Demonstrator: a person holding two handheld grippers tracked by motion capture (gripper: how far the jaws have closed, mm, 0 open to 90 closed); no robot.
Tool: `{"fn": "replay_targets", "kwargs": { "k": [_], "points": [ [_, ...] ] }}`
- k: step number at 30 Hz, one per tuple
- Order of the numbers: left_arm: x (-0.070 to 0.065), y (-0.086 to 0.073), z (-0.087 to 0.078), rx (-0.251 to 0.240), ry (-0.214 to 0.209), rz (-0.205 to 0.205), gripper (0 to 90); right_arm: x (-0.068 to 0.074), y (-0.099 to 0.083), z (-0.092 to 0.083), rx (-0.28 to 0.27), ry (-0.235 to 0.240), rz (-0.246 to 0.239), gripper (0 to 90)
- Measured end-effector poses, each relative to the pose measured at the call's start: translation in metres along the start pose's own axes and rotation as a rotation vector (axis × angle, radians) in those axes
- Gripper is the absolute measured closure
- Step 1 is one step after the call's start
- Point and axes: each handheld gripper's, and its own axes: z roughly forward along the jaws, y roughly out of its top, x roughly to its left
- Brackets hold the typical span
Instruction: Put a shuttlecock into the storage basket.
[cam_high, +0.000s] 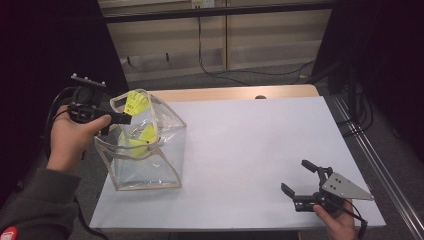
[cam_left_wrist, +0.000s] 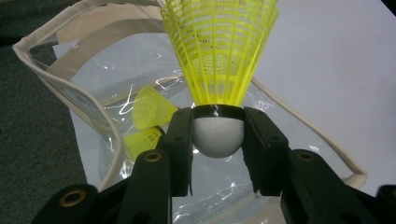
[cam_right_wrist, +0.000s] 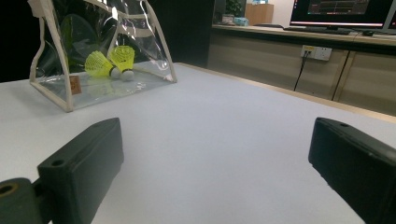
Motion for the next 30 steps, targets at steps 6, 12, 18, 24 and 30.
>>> {"fn": "replay_targets", "kwargs": {
  "k": [6,12,18,24,30],
  "points": [
    [0.001,-0.003,0.000,0.005,-0.001,0.002,64.9,0.000,0.000,0.000,0.001,0.001,0.001,3.0],
    [0.004,-0.006,0.002,0.006,0.001,-0.006,64.9,0.000,0.000,0.000,0.001,0.001,0.002,3.1],
    [0.004,-0.008,0.003,0.011,0.000,-0.002,64.9,0.000,0.000,0.000,0.001,0.001,0.003,3.1],
    [0.004,-0.011,0.003,0.013,-0.005,-0.002,64.9,0.000,0.000,0.000,0.003,0.001,0.002,3.1],
    [0.006,-0.014,0.005,0.018,-0.006,-0.003,64.9,0.000,0.000,0.000,0.001,0.001,0.003,3.1]
  ]
}}
